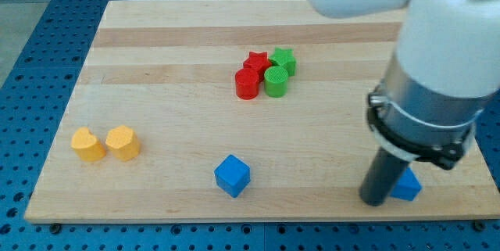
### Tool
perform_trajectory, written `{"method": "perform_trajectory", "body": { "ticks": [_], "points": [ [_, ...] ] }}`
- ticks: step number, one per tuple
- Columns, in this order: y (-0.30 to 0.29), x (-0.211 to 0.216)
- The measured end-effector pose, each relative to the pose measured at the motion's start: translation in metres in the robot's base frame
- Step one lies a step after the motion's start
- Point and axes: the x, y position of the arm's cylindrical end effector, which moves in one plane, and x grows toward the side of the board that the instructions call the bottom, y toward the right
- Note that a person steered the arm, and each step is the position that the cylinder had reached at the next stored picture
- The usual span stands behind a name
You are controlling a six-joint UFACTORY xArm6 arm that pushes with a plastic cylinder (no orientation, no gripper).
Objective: Push the blue cube into the blue triangle
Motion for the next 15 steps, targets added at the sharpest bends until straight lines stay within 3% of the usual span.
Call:
{"method": "perform_trajectory", "body": {
  "ticks": [1,3,7,8,11,14,15],
  "points": [
    [0.022,0.0],
    [-0.013,0.017],
    [-0.299,0.01],
    [-0.288,-0.02],
    [-0.072,-0.027],
    [-0.137,0.007],
    [-0.11,0.016]
  ]
}}
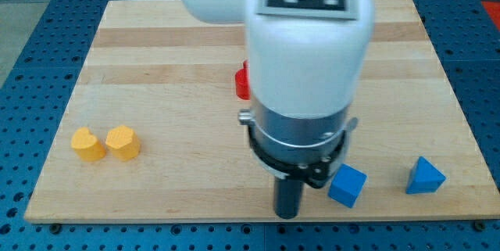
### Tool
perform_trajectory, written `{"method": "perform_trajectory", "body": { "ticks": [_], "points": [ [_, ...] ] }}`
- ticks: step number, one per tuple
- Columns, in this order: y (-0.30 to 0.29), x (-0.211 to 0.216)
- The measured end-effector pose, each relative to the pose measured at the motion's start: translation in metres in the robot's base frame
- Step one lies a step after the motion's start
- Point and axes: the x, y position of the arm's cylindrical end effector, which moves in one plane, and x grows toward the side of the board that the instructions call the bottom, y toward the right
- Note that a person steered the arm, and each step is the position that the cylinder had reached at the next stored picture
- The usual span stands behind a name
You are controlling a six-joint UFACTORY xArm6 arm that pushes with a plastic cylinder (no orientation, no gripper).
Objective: Push the blue cube into the blue triangle
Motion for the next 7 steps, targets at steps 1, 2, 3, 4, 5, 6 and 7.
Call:
{"method": "perform_trajectory", "body": {
  "ticks": [1,2,3,4,5,6,7],
  "points": [
    [0.037,-0.007],
    [0.066,-0.023],
    [0.086,-0.025],
    [0.062,-0.024],
    [0.032,-0.038],
    [0.028,-0.05],
    [0.031,-0.051]
  ]
}}
